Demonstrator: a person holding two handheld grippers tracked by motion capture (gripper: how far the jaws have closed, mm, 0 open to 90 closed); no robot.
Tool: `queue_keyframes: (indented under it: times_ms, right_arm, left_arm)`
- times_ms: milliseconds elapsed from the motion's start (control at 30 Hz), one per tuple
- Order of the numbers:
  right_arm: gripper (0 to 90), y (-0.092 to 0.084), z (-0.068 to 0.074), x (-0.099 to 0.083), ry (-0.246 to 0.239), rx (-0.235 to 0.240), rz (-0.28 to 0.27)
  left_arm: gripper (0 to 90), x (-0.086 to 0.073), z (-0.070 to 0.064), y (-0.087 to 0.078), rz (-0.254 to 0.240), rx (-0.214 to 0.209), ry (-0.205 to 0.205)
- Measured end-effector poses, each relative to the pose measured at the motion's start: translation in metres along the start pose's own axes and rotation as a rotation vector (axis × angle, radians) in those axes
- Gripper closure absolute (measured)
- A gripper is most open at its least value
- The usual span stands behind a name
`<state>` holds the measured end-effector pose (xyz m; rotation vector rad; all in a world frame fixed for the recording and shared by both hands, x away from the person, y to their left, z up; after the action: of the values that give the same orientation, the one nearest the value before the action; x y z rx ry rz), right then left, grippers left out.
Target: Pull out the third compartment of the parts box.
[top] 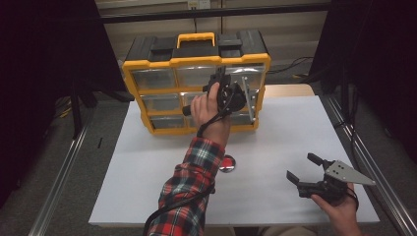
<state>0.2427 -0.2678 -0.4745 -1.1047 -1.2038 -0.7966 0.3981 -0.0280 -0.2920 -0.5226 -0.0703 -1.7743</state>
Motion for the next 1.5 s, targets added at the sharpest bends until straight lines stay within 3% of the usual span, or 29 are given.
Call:
queue_keyframes:
  times_ms: [233,1500]
  right_arm:
    - [3.6,-0.001,0.001,0.0,-0.008,0.005,0.004]
    - [3.6,-0.001,0.001,0.0,-0.01,0.003,0.0]
  left_arm:
    - [71.5,0.0,-0.002,-0.002,-0.009,-0.016,-0.006]
    - [72.9,0.0,-0.007,-0.019,-0.006,-0.014,0.004]
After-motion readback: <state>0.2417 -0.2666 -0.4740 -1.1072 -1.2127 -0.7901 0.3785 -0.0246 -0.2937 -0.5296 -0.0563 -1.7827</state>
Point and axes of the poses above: each handheld gripper's, and its own axes: y roughly forward along the jaws, x roughly out of its top, z roughly to its left, the point moved 5 cm from there along y, roughly forward along the jaws, and after that the axes turned 12 degrees about -x, right-handed, at the moved point
